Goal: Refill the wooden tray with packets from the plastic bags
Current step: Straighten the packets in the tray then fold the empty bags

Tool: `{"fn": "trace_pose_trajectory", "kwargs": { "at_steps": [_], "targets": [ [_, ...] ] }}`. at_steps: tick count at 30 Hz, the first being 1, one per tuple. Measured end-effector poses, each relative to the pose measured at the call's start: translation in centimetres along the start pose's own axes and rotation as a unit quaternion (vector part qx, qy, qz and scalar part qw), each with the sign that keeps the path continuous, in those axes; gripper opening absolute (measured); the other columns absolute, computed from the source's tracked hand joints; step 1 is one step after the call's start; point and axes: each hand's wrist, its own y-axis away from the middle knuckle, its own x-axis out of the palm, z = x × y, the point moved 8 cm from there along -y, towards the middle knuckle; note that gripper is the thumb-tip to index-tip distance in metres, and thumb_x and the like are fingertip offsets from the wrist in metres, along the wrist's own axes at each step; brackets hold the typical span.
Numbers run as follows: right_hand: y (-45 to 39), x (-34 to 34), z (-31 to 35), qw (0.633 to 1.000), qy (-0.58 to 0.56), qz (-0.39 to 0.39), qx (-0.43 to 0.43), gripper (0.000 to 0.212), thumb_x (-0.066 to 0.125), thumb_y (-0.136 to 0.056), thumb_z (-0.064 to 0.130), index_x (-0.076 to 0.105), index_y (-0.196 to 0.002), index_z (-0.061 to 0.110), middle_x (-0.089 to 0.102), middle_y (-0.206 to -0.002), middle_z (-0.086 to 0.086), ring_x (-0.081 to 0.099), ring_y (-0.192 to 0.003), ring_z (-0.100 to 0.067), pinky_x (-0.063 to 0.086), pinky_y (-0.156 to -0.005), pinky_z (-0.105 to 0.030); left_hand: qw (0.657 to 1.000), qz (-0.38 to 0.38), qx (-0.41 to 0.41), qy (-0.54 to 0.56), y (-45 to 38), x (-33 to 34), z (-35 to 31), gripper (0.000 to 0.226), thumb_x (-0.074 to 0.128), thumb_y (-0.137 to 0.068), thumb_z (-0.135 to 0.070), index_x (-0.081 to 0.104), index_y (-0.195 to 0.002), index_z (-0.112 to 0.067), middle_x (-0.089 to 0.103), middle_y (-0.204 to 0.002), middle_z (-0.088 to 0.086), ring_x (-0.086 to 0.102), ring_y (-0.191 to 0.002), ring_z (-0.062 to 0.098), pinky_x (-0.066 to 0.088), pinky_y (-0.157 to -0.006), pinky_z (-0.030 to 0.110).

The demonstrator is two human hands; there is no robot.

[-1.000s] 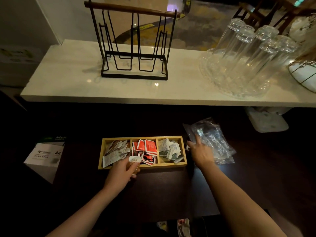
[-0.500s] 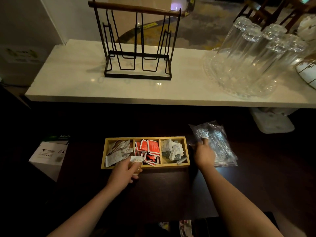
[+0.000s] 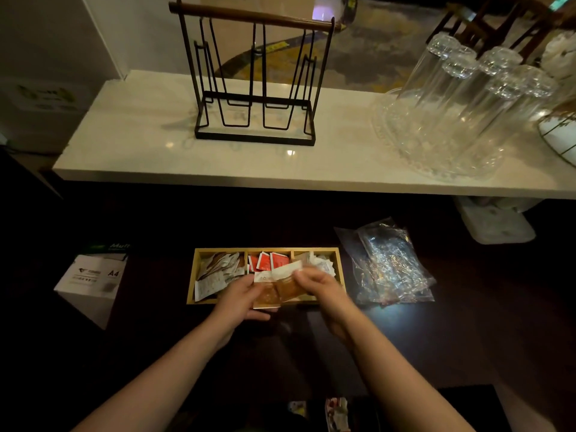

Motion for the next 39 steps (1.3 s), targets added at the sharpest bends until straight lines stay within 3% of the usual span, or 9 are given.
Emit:
{"fn": "trace_pose_trajectory", "kwargs": {
  "at_steps": [5,8,11,16,20,25,30,36,39],
  "targets": [
    [-1.6,4.7,-0.4,0.999,0.02,-0.028,-0.004,0.014,0.061,-0.09,0.015,0.07,-0.101,0.017,0.069,-0.099,-0.006,0.066,-0.096,-0.023,0.054,-0.085,-0.036,0.989,-0.029,-0.021,0.141,1.3,-1.0,-0.5,0.022,0.036,-0.1,-0.024,0.056,-0.106,-0.019,0.07,-0.099,0.012,0.071,-0.086,0.026,0.06,-0.066,0.036],
    [-3.5,4.8,1.1,0.991,0.078,-0.1,-0.039,0.017,0.064,-0.087,0.012,0.063,-0.102,0.021,0.063,-0.096,-0.008,0.064,-0.091,-0.026,0.056,-0.074,-0.034,0.988,-0.141,0.05,-0.023,1.5,-5.7,-0.9,0.023,0.036,-0.099,-0.027,0.053,-0.109,-0.016,0.068,-0.097,0.013,0.068,-0.082,0.026,0.057,-0.066,0.036],
    [-5.3,5.8,2.8,0.976,0.162,-0.124,-0.079,0.028,0.066,-0.086,0.016,0.058,-0.113,0.019,0.058,-0.094,-0.002,0.059,-0.079,-0.015,0.052,-0.063,-0.025,0.925,-0.263,0.09,-0.26,2.2,-10.8,-0.7,0.018,0.046,-0.095,-0.02,0.054,-0.11,-0.013,0.062,-0.104,0.008,0.062,-0.088,0.025,0.051,-0.061,0.035],
    [-7.6,11.2,4.0,0.948,0.274,-0.077,-0.144,0.035,0.06,-0.089,0.012,0.053,-0.123,0.017,0.058,-0.123,-0.007,0.058,-0.111,-0.021,0.049,-0.083,-0.023,0.894,-0.222,0.091,-0.377,1.9,-10.3,1.9,0.035,0.052,-0.09,-0.009,0.05,-0.125,-0.009,0.053,-0.128,0.01,0.054,-0.115,0.026,0.049,-0.091,0.037],
    [-8.4,15.3,3.9,0.905,0.385,-0.059,-0.17,0.028,0.057,-0.091,0.013,0.057,-0.118,0.008,0.053,-0.121,-0.016,0.056,-0.106,-0.031,0.048,-0.085,-0.034,0.878,-0.213,0.094,-0.418,1.8,-8.9,2.8,0.048,0.056,-0.086,-0.005,0.044,-0.133,-0.009,0.053,-0.135,0.011,0.041,-0.132,0.029,0.031,-0.114,0.039],
    [-8.8,17.1,3.4,0.848,0.502,-0.056,-0.159,0.035,0.066,-0.083,0.005,0.056,-0.117,0.004,0.041,-0.134,-0.014,0.061,-0.099,-0.033,0.054,-0.083,-0.038,0.925,-0.209,0.047,-0.313,1.3,-8.6,3.8,0.057,0.06,-0.086,-0.007,0.031,-0.136,-0.011,0.046,-0.135,0.012,0.056,-0.115,0.028,0.052,-0.082,0.034],
    [-8.9,17.9,4.6,0.808,0.555,-0.064,-0.188,0.032,0.069,-0.08,0.005,0.061,-0.11,0.003,0.041,-0.133,-0.013,0.057,-0.104,-0.029,0.054,-0.083,-0.037,0.897,-0.254,0.098,-0.349,0.9,-9.7,1.7,0.042,0.065,-0.081,-0.001,0.043,-0.116,-0.004,0.041,-0.127,0.016,0.061,-0.094,0.028,0.045,-0.068,0.023],
    [-8.4,21.0,3.8,0.615,0.726,0.019,-0.307,0.023,0.056,-0.09,0.022,0.067,-0.108,0.013,0.061,-0.118,-0.006,0.048,-0.113,-0.025,0.041,-0.093,-0.036,0.887,-0.213,0.103,-0.396,-0.3,-10.7,3.3,0.063,0.066,-0.084,-0.013,0.034,-0.138,-0.009,0.033,-0.145,0.01,0.046,-0.126,0.025,0.047,-0.099,0.033],
    [-8.8,20.6,2.8,0.574,0.759,0.005,-0.306,0.031,0.056,-0.089,0.026,0.063,-0.116,0.012,0.056,-0.122,-0.007,0.046,-0.116,-0.026,0.039,-0.094,-0.036,0.884,-0.206,0.108,-0.405,-0.5,-10.5,3.3,0.059,0.064,-0.085,-0.013,0.037,-0.137,-0.01,0.031,-0.147,0.008,0.043,-0.128,0.023,0.046,-0.101,0.034]
  ]
}}
